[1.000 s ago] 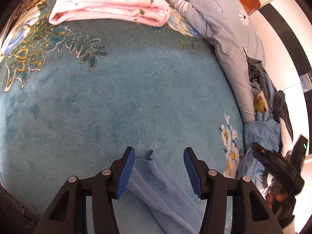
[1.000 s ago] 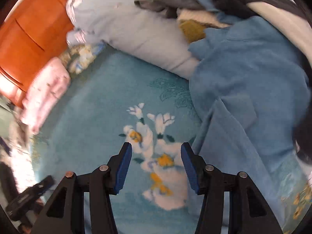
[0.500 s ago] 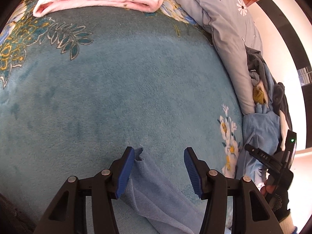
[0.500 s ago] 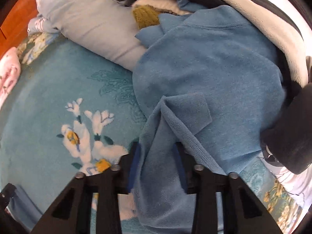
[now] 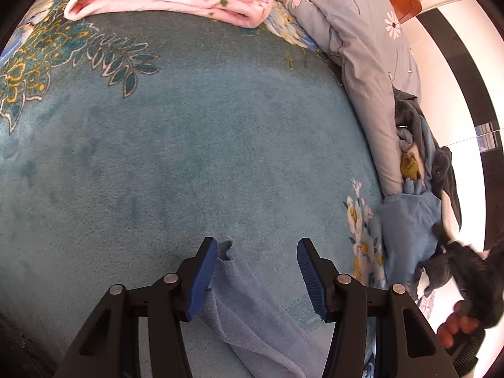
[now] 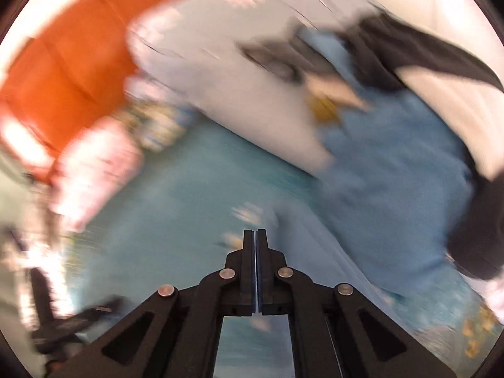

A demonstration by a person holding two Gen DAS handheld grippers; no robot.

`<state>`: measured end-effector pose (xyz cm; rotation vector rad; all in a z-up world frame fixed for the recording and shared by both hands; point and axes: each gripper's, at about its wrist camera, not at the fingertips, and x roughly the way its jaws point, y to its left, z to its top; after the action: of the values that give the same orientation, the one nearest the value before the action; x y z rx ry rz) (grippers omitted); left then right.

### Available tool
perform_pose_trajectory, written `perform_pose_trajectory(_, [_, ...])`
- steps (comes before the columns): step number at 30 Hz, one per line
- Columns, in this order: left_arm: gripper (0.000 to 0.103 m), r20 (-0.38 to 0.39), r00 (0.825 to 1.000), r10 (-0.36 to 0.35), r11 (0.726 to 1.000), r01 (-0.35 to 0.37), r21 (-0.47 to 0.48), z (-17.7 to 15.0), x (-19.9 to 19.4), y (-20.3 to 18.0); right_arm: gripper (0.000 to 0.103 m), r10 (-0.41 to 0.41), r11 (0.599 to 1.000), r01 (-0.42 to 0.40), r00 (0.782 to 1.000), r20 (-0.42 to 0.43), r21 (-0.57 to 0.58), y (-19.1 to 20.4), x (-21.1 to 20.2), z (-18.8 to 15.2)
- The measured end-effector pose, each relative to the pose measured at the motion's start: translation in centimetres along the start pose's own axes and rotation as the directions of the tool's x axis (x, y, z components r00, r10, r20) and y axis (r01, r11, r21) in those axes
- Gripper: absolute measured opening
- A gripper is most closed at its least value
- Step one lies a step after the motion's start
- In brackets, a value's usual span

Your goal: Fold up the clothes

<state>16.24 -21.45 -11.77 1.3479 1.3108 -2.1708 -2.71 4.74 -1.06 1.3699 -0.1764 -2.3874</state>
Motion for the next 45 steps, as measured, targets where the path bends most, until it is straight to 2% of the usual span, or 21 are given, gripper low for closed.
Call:
perform_pose_trajectory(4, [0.057,-0.011,1.0,-0.007,1.0,0.007,-0.009,0.0,-0.1,0.2,0.0,-0.035,0.997,0.024,0.99,-0.14,-0.08,1.7,3.6,-0.5])
perform_pose_trajectory(9, [0.059,-0.007,1.0,-0.021,0.999,0.021,-0.03,0.1,-0.4,0.6,0.001,-0.038,0.999,0.033,0.98,-0.194,-0.029,0.9,5.1,-2.2])
perform_pose_trajectory(12, [0.059,-0.017,1.0,-0.013,1.0,0.013,-0.009,-0.1,0.0,0.1,0.002,-0.038,0.999,0.039,0.974,-0.226,0.002,0.3,6.1,-3.3])
perform_pose_trajectory(13, [0.059,-0.02,1.0,-0.01,1.0,0.01,0.004,-0.2,0.0,-0.2,0.005,-0.038,0.999,0.042,0.971,-0.236,0.012,0.2,6.4,-3.6])
perform_pose_trajectory(15, [0.059,-0.023,1.0,-0.001,1.0,0.001,0.026,-0.3,0.2,-0.6,0.027,-0.036,0.999,0.043,0.967,-0.253,0.023,-0.1,7.3,-4.2])
perform_pose_trajectory(17, [0.059,-0.026,1.0,0.01,1.0,-0.009,0.026,-0.3,0.3,-0.6,0.035,-0.048,0.999,0.052,0.963,-0.264,0.009,0.0,8.4,-4.6])
perform_pose_trajectory(22, [0.059,-0.03,0.999,0.03,1.0,-0.03,0.008,-0.3,0.8,-0.3,0.035,-0.148,0.989,0.133,0.944,-0.294,-0.069,0.7,10.5,-5.1])
perform_pose_trajectory(23, [0.059,-0.03,0.999,0.034,0.999,-0.034,0.009,-0.4,0.8,-0.3,0.031,-0.158,0.987,0.141,0.945,-0.287,-0.079,0.8,10.5,-5.1])
perform_pose_trajectory(24, [0.059,-0.031,0.999,0.036,0.999,-0.036,0.011,-0.4,0.9,-0.3,0.016,-0.17,0.985,0.153,0.944,-0.281,-0.082,0.7,10.5,-4.9])
perform_pose_trajectory(25, [0.059,-0.033,0.999,0.037,0.999,-0.036,0.013,-0.4,1.0,-0.3,0.008,-0.183,0.982,0.166,0.944,-0.275,-0.084,0.6,10.4,-4.8])
perform_pose_trajectory(27, [0.059,-0.036,0.999,0.038,0.999,-0.037,0.018,-0.4,1.1,-0.3,0.003,-0.133,0.991,0.135,0.954,-0.269,-0.011,-0.1,10.0,-4.2])
perform_pose_trajectory(29, [0.059,-0.04,0.999,0.036,0.999,-0.035,0.022,-0.4,1.3,-0.4,0.002,-0.081,0.993,0.101,0.962,-0.259,0.064,-0.8,9.6,-3.7])
perform_pose_trajectory(31, [0.059,-0.04,0.999,0.015,1.0,-0.014,0.022,-0.4,1.3,-0.5,0.002,0.031,0.994,-0.01,0.981,-0.194,0.108,0.0,7.9,-3.0])
perform_pose_trajectory(33, [0.059,-0.046,0.999,-0.007,1.0,0.008,0.017,-0.5,1.4,-0.7,0.002,0.12,0.991,-0.109,0.98,-0.16,0.075,2.0,6.5,-2.9])
perform_pose_trajectory(35, [0.06,-0.055,0.998,-0.012,1.0,0.013,0.014,-0.5,1.7,-0.7,0.002,0.135,0.991,-0.133,0.971,-0.195,0.023,3.6,6.9,-3.4])
perform_pose_trajectory(41, [0.061,-0.063,0.998,-0.031,0.999,0.03,-0.015,-0.6,1.8,-0.4,0.006,0.181,0.983,-0.172,0.965,-0.19,0.063,1.7,5.9,-4.5])
perform_pose_trajectory(43, [0.063,-0.066,0.997,-0.041,0.999,0.04,-0.018,-0.6,1.8,-0.6,0.011,0.196,0.98,-0.185,0.962,-0.188,0.077,1.1,5.6,-4.9])
perform_pose_trajectory(45, [0.064,-0.077,0.995,-0.058,0.998,0.057,-0.006,-0.6,2.1,-1.3,0.032,0.212,0.976,-0.198,0.96,-0.185,0.091,0.4,5.2,-5.2])
